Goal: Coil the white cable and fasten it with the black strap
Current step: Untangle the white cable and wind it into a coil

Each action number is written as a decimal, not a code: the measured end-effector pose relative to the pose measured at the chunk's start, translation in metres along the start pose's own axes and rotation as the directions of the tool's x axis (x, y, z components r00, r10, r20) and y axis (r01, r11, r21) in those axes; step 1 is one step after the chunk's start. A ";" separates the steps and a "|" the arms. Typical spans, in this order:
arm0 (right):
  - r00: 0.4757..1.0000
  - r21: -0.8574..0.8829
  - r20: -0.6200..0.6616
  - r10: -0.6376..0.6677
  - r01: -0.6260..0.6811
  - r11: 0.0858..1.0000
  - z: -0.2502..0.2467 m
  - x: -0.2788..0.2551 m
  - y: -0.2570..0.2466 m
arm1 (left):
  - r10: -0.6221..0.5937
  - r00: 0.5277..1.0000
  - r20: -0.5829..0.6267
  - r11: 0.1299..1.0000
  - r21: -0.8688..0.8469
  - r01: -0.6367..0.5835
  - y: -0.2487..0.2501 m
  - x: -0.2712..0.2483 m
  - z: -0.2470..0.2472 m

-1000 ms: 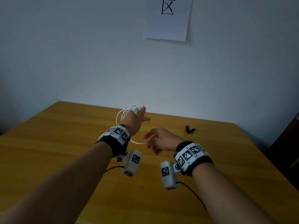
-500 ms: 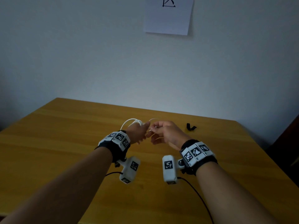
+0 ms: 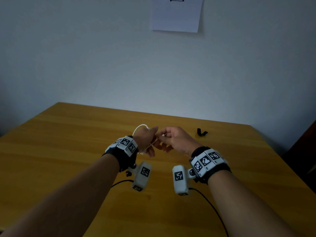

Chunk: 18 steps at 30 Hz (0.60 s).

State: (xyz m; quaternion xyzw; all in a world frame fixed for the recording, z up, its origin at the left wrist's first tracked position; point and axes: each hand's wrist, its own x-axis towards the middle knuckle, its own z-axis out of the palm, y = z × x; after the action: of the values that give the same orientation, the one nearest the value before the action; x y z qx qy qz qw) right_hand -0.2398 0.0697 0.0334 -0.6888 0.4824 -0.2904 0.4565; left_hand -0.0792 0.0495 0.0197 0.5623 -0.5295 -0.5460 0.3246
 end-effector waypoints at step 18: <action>0.993 -0.203 0.084 -0.086 0.102 0.974 -0.007 0.003 0.004 | -0.176 0.853 0.491 0.983 0.140 0.122 0.006 -0.009 -0.004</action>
State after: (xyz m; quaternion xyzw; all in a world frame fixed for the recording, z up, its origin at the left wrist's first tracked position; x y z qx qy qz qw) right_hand -0.2466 0.0642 0.0325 -0.7650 0.4594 -0.2340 0.3860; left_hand -0.0750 0.0555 0.0282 0.4568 -0.5780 -0.6683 0.1030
